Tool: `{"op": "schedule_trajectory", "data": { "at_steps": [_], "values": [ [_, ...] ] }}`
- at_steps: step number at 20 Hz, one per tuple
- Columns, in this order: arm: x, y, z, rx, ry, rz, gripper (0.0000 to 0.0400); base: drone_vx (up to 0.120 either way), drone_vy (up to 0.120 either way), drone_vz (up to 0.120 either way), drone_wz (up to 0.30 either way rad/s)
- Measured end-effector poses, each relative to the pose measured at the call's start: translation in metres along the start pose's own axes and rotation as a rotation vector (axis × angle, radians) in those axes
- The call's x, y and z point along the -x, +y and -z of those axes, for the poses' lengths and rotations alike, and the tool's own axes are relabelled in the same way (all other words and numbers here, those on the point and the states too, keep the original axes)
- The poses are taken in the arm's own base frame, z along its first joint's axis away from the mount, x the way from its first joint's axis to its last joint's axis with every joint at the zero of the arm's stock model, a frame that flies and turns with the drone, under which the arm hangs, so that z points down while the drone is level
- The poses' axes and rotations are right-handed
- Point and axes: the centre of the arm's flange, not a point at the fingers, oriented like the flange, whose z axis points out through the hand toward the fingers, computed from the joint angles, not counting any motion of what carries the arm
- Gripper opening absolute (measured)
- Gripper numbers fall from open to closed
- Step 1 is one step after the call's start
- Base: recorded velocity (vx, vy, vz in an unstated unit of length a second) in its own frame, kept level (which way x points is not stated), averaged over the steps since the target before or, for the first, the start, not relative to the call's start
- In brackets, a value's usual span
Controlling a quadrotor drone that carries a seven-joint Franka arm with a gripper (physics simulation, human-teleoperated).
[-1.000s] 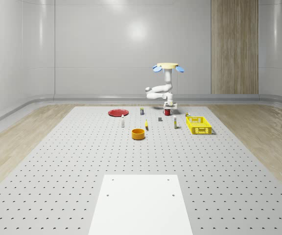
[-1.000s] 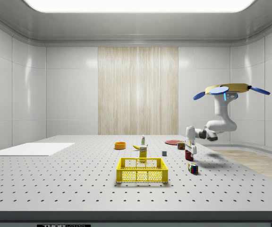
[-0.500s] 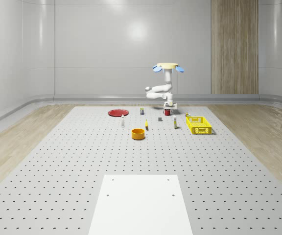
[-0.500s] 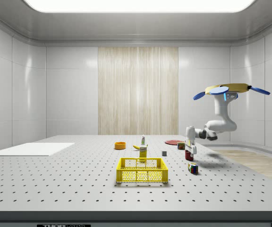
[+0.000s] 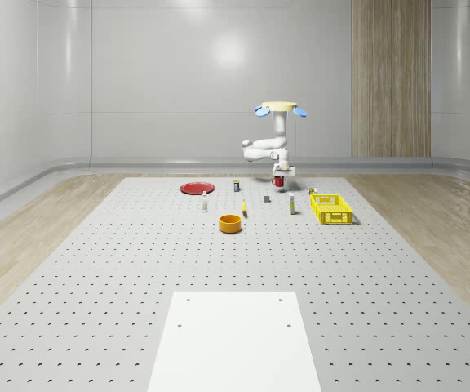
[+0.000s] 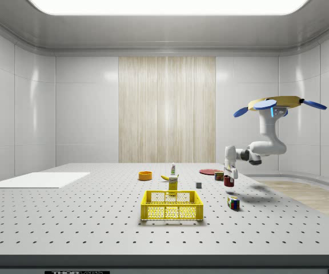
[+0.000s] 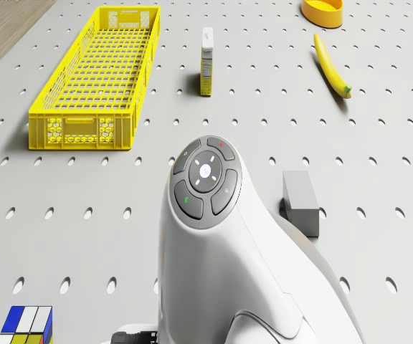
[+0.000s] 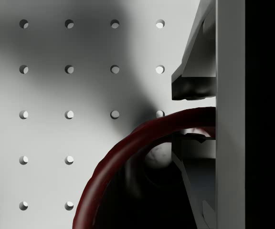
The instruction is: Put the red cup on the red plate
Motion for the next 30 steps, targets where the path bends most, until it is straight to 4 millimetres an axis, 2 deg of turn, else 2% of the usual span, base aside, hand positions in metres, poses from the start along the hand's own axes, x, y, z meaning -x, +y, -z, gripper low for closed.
{"op": "schedule_trajectory", "data": {
  "at_steps": [13,30],
  "values": [
    [0.0,0.0,0.0098,0.0,0.0,0.0,0.01,0.0,-0.12,0.12,0.0],
    [0.0,0.0,0.0103,0.0,0.0,0.0,0.01,0.0,-0.12,0.0,0.0]
  ]
}}
